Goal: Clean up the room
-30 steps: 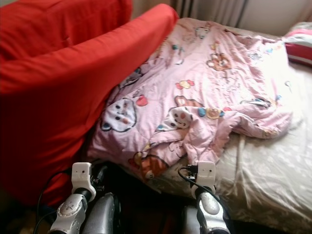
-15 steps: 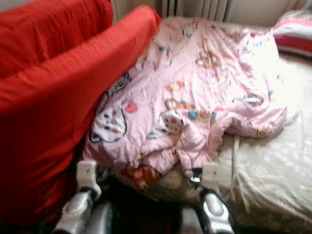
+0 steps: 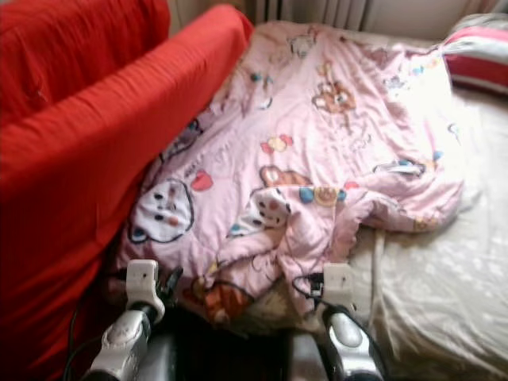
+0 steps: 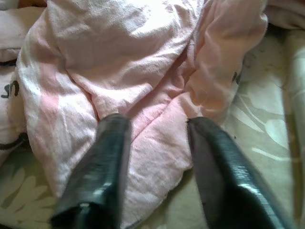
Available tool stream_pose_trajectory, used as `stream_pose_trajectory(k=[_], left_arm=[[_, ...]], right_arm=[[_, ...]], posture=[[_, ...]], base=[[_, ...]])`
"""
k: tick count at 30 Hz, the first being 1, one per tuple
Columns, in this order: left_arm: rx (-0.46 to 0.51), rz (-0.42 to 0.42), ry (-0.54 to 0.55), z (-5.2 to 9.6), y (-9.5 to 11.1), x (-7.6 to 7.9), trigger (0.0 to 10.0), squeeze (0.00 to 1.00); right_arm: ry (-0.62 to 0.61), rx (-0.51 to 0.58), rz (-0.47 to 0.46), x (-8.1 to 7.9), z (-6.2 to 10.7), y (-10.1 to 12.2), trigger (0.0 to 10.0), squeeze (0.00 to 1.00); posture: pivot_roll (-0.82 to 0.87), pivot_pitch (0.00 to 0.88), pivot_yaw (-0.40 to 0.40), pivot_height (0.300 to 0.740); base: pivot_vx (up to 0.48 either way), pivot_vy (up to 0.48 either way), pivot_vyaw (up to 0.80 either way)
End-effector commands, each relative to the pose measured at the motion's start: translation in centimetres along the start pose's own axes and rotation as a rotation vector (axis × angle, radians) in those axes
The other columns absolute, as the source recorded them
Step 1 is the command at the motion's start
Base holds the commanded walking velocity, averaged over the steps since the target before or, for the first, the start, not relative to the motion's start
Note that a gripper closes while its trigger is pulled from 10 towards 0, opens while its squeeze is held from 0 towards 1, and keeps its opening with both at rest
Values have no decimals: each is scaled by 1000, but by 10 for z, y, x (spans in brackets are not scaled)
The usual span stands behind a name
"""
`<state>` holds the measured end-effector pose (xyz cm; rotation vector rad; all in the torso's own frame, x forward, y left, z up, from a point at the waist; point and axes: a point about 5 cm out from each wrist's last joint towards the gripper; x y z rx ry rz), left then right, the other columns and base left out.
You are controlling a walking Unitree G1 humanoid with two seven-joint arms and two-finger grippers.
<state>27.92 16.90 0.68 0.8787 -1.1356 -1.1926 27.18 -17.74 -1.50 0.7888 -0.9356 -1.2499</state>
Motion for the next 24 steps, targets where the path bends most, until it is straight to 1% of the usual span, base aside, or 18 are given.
stream_pose_trajectory(k=[1, 2, 5, 6, 9, 14, 16, 17, 18, 19, 22, 24], left_arm=[[-28, -5, 17, 5, -8, -5, 10000, 0], [-28, -5, 18, 5, -8, -5, 10000, 0], [-30, -13, 20, 5, -8, -5, 10000, 0], [-32, -18, 20, 5, -8, -6, 10000, 0], [-30, -22, 18, 6, -8, -7, 10000, 0], [-27, -29, 25, 8, -7, -11, 10000, 0], [-26, -33, 27, 9, -7, -12, 10000, 0], [-25, -34, 28, 9, -7, -13, 10000, 0], [-24, -36, 29, 10, -8, -14, 10000, 0], [-22, -39, 28, 11, -8, -14, 10000, 0], [-13, -47, 26, 12, -6, -16, 10000, 0], [-6, -59, 20, 13, -5, -17, 10000, 0]], right_arm=[[37, -73, 40, -7, 1, -10, 10000, 1000], [40, -86, 60, -8, 1, -10, 10000, 1000], [50, -108, 53, -8, 0, -10, 10000, 1000], [57, -115, 71, -9, -1, -10, 10000, 1000], [71, -125, 93, -11, -3, -8, 10000, 1000], [73, -127, 101, -13, -6, -2, 10000, 1000], [75, -135, 134, -13, -7, -1, 10000, 1000], [84, -133, 151, -14, -8, 1, 10000, 808], [91, -132, 164, -15, -9, 2, 10000, 314], [97, -134, 172, -15, -9, 2, 10000, 0], [98, -139, 132, -16, -10, 4, 10000, 0], [108, -131, 134, -17, -11, 6, 10000, 0]], posture=[[-52, 153, -1, 599], [-52, 153, -1, 599], [-47, 157, 0, 599], [-47, 157, 0, 599], [-40, 164, 3, 599], [-30, 169, 6, 599], [-27, 173, 7, 599], [-25, 176, 7, 599], [-20, 180, 8, 599], [-14, 185, 10, 599], [-7, 191, 14, 599], [1, 197, 18, 599]], base=[[0, 0, 0], [0, 0, 0], [0, 0, 0], [0, 0, 0], [0, 0, 0], [0, 0, 0], [0, 0, 0], [0, 0, 0], [0, 0, 0], [0, 0, 0], [0, 0, 0], [0, 0, 0]])
Point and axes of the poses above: a point about 5 cm out from each wrist's last joint towards the gripper, its own z axis pointing back from the gripper into the wrist, its own y axis along the axis of the wrist's last joint, x = y × z, and after that the axes turned 9 degrees about z, right-handed
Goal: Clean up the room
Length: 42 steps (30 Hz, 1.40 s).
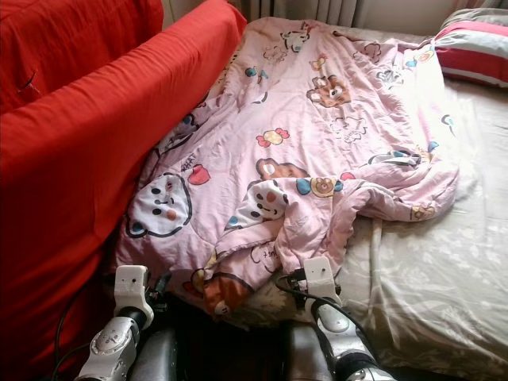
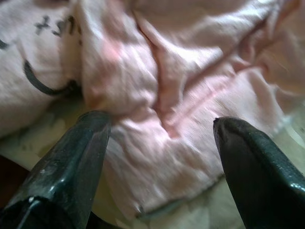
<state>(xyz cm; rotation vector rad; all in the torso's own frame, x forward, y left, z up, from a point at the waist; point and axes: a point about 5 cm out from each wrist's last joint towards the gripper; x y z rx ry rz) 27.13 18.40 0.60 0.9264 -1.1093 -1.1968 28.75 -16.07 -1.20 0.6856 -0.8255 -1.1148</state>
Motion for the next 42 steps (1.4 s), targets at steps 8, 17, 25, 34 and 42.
stream_pose_trajectory(k=[8, 17, 25, 34, 42], left_arm=[[-16, -49, -13, 11, -4, -10, 10000, 0], [-34, -61, -21, 16, -8, -12, 10000, 0], [-39, -67, -27, 15, -6, -12, 10000, 0], [-49, -70, -34, 13, -7, -9, 10000, 0], [-52, -73, -40, 9, -5, -6, 10000, 0]], right_arm=[[24, -58, -15, -8, 2, -10, 10000, 0], [-12, -113, -8, -12, 6, -24, 9098, 0], [-55, -103, -13, -6, 7, -25, 0, 0], [-75, -93, -9, -3, 6, -22, 0, 0], [-87, -76, -21, -2, 5, -19, 0, 0]], posture=[[26, 235, 38, 599], [35, 241, 51, 599], [28, 226, 58, 599], [23, 205, 58, 599], [12, 184, 59, 599]], base=[[0, 0, 0], [0, 0, 0], [0, 0, 0], [0, 0, 0], [0, 0, 0]])
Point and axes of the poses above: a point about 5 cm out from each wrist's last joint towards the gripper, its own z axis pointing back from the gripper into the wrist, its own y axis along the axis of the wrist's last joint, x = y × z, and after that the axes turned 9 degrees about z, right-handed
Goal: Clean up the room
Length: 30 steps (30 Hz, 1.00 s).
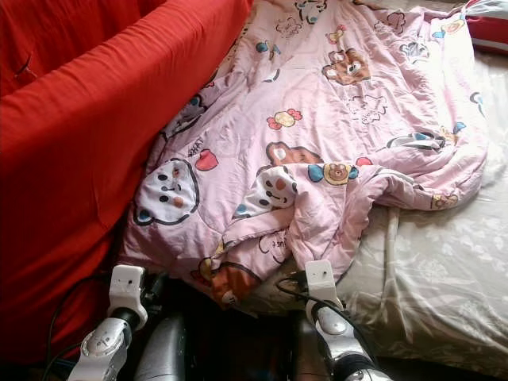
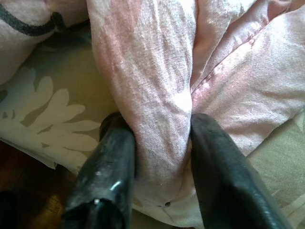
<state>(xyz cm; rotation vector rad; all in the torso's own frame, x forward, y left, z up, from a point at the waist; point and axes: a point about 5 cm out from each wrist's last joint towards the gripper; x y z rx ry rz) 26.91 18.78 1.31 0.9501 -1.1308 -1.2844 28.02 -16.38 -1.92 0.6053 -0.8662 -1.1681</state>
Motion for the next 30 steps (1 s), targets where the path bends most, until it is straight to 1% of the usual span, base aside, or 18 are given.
stream_pose_trajectory(k=[1, 12, 19, 26, 27, 28, 30], left_arm=[[-58, 1, 12, 5, -12, -2, 10000, 0], [-60, 6, 5, 1, -11, 3, 10000, 0], [-57, 18, 3, -3, -11, 8, 10000, 0], [-52, 31, 13, -5, -11, 11, 10000, 0], [-51, 32, 16, -5, -11, 10, 10000, 0], [-51, 32, 16, -5, -11, 10, 10000, 0], [-48, 35, 21, -5, -10, 10, 10000, 0]], right_arm=[[-5, -30, -18, -2, 2, -9, 0, 0], [-33, -34, -22, 4, 3, -12, 0, 0], [-61, -12, -77, 9, 3, -9, 0, 0], [-93, 11, -126, 13, 6, -13, 0, 0], [-99, 33, -154, 14, 6, -13, 10000, 0], [-99, 33, -154, 14, 6, -13, 10000, 0], [-102, 73, -210, 16, 8, -12, 10000, 0]], posture=[[9, 179, 59, 599], [-4, 143, 52, 599], [-11, 133, 41, 599], [-21, 127, 27, 599], [-25, 127, 25, 599], [-25, 127, 25, 599], [-27, 128, 21, 599]], base=[[0, 0, 0], [0, 0, 0], [0, 0, 0], [0, 0, 0], [0, 0, 0], [0, 0, 0], [0, 0, 0]])
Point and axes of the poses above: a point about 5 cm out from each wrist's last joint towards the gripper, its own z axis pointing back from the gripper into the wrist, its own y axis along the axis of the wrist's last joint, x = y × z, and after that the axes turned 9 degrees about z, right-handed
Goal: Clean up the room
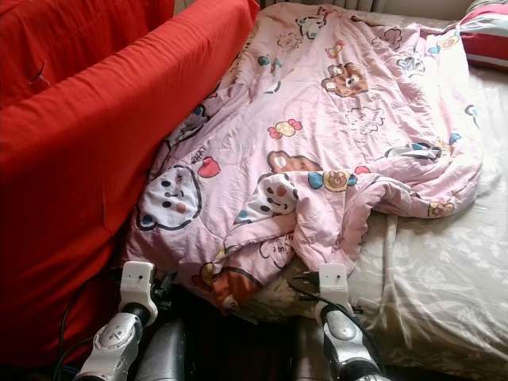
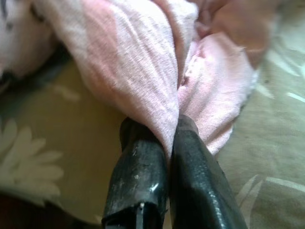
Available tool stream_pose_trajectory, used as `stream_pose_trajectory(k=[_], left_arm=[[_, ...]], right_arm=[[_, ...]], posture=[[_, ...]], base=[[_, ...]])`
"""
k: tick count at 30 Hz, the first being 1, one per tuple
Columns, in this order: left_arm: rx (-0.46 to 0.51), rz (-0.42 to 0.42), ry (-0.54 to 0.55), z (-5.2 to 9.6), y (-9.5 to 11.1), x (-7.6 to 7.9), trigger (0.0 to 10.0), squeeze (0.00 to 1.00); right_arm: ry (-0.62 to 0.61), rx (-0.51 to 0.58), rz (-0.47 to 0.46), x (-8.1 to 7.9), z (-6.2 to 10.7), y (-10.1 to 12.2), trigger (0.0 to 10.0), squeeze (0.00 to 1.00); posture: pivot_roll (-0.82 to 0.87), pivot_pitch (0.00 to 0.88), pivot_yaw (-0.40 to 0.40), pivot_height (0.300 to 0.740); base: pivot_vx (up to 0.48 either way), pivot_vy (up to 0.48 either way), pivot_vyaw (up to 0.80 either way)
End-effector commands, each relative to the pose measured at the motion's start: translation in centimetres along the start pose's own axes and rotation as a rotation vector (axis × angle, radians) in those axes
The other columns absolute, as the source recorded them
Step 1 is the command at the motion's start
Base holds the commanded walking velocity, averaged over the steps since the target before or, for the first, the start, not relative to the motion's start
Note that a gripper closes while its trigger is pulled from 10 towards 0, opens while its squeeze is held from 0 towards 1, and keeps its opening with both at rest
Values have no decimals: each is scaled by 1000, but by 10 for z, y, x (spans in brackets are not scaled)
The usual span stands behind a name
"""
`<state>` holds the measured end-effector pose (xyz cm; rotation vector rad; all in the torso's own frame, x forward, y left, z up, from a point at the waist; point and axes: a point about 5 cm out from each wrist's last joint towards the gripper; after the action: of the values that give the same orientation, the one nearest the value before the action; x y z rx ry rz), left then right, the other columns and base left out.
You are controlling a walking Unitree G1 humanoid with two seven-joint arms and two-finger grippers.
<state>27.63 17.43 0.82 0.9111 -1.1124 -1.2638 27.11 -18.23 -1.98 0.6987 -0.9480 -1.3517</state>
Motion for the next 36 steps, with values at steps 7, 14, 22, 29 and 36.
stream_pose_trajectory(k=[7, 14, 22, 29, 36], left_arm=[[-12, 10, 16, 2, -6, 0, 10000, 0], [-11, 14, 20, 2, -6, 0, 10000, 0], [-41, 16, 47, 4, -12, -5, 10000, 0], [-121, 5, 93, 11, -24, -19, 10000, 0], [-222, 18, 154, 23, -43, -32, 10000, 0]], right_arm=[[-31, 88, -69, 6, 2, 7, 10000, 0], [-23, 102, -76, 6, 0, 11, 10000, 0], [-14, 110, -78, 3, 1, 10, 10000, 0], [-15, 100, -76, 4, 2, 6, 10000, 0], [-12, 62, -83, 6, 4, -3, 10000, 0]], posture=[[-34, 132, 9, 638], [-33, 133, 7, 673], [-33, 136, 12, 723], [-34, 129, 15, 740], [-40, 103, 8, 740]], base=[[0, 0, 0], [0, 0, 0], [0, 0, 0], [0, 0, 0], [0, 0, 0]])
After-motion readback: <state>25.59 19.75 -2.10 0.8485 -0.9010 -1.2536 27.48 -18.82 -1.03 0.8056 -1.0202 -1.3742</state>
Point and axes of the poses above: a point about 5 cm out from each wrist's last joint towards the gripper, its own z axis pointing back from the gripper into the wrist, its own y axis along the axis of the wrist's last joint, x = y × z, and after that the axes turned 9 degrees about z, right-handed
